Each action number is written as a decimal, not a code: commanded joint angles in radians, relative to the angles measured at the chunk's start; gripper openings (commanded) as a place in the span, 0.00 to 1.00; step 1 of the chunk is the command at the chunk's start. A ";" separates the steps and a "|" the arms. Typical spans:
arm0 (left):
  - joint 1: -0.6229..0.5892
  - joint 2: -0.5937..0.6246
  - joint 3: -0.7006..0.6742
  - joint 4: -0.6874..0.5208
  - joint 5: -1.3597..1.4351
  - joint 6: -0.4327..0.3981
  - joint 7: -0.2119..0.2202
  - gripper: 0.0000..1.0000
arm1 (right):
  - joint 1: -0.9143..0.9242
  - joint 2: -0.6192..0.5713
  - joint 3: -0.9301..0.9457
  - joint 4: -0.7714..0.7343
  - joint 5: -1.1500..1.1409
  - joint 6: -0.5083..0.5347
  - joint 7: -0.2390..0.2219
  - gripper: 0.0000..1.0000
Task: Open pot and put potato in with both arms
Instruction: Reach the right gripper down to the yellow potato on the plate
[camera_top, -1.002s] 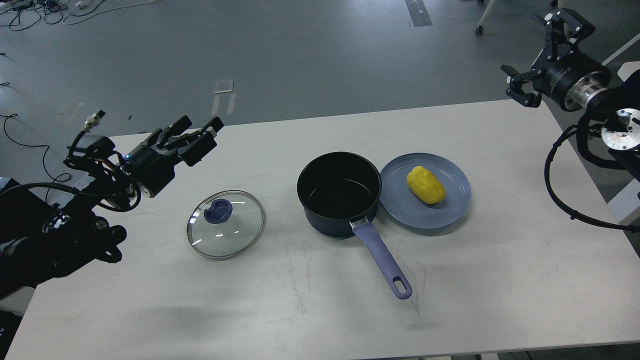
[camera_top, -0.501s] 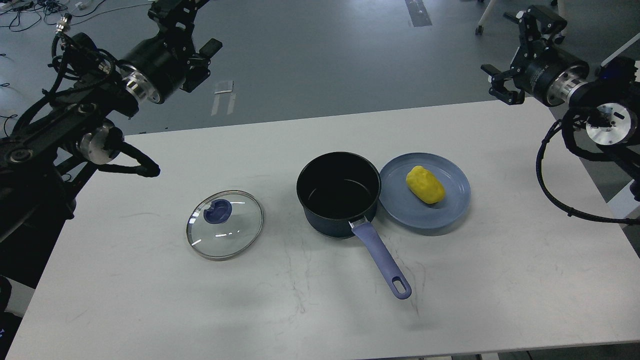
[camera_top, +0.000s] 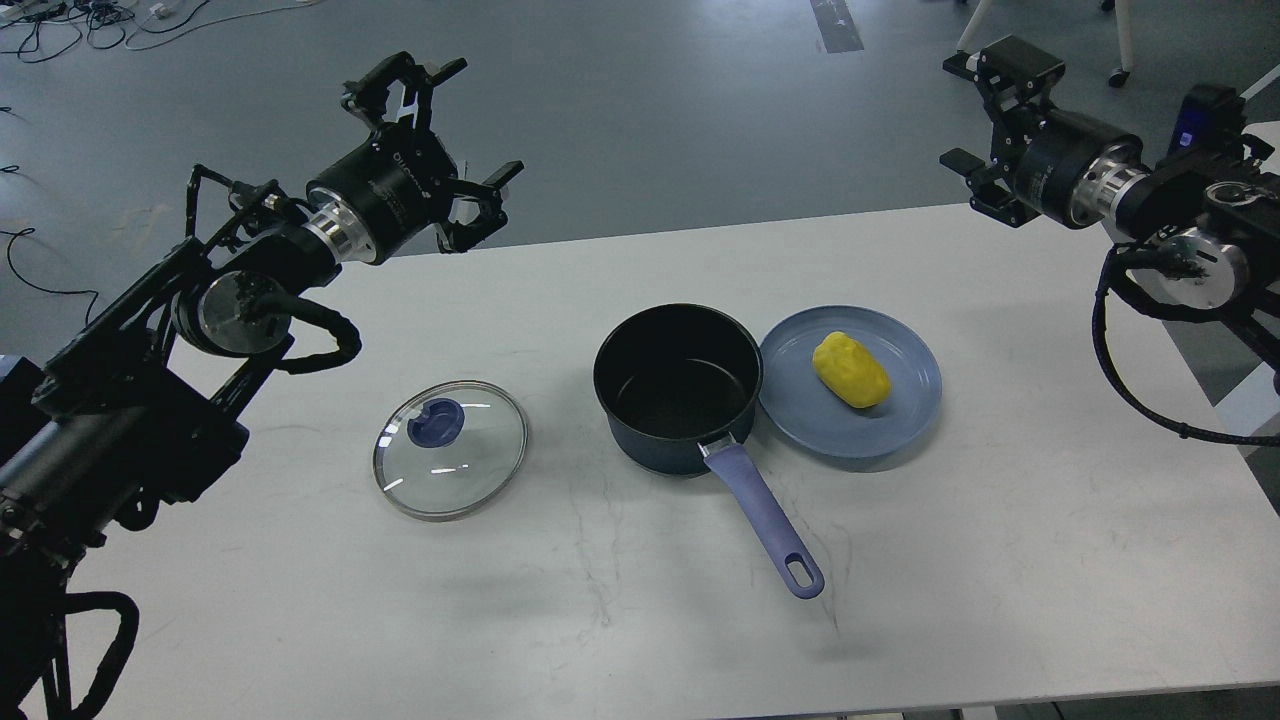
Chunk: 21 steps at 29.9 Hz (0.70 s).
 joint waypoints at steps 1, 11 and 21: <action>0.030 0.009 -0.049 -0.001 -0.015 -0.043 0.046 0.99 | 0.016 -0.034 -0.011 0.012 -0.192 -0.001 0.041 1.00; 0.034 0.010 -0.052 -0.001 -0.018 -0.034 0.036 0.99 | 0.131 -0.105 -0.346 0.031 -0.813 -0.027 0.251 1.00; 0.053 0.017 -0.025 0.004 -0.002 -0.026 0.032 0.99 | 0.096 -0.067 -0.537 -0.018 -0.969 -0.130 0.287 0.98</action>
